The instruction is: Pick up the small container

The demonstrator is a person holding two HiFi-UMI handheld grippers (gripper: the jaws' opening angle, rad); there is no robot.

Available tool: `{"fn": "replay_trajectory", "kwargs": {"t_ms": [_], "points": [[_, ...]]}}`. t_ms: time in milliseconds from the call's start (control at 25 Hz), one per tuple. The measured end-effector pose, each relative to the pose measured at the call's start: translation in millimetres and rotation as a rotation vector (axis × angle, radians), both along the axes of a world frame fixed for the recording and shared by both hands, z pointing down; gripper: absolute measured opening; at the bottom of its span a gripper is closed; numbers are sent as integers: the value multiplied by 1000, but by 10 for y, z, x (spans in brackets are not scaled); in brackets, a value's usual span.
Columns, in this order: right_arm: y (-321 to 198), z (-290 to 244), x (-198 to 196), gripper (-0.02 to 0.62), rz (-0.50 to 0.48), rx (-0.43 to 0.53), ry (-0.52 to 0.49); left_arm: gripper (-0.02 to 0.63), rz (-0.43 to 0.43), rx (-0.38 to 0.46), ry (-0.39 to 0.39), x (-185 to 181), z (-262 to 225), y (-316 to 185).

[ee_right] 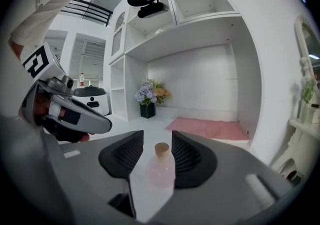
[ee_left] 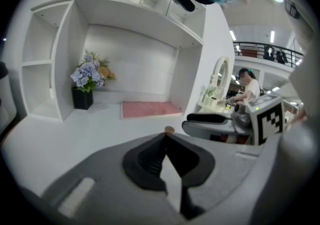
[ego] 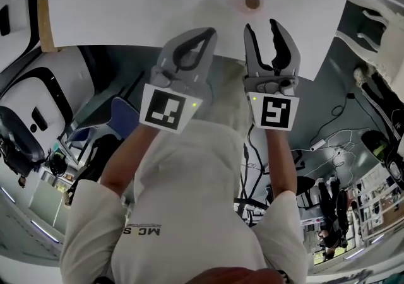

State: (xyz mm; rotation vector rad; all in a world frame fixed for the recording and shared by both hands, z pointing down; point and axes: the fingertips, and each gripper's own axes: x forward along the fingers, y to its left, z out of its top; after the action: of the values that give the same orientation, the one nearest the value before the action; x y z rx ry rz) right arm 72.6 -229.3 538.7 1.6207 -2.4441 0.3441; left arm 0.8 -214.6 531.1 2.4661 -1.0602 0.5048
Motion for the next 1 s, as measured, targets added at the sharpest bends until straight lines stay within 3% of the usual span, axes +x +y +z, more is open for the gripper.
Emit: {"fn": "replay_trajectory", "kwargs": {"t_ms": [680,840,1000], "points": [[-426,797,13,183,40,31,52,-2,-46,-73,-18,-9,660,-90],[-480,857,-27,132,45,53,88,-2,-43,-93,-24,-47,752,-65],[-484,856,-55,125,45,52,85,-2,-55,-109,-28,-140,799,-89]]}}
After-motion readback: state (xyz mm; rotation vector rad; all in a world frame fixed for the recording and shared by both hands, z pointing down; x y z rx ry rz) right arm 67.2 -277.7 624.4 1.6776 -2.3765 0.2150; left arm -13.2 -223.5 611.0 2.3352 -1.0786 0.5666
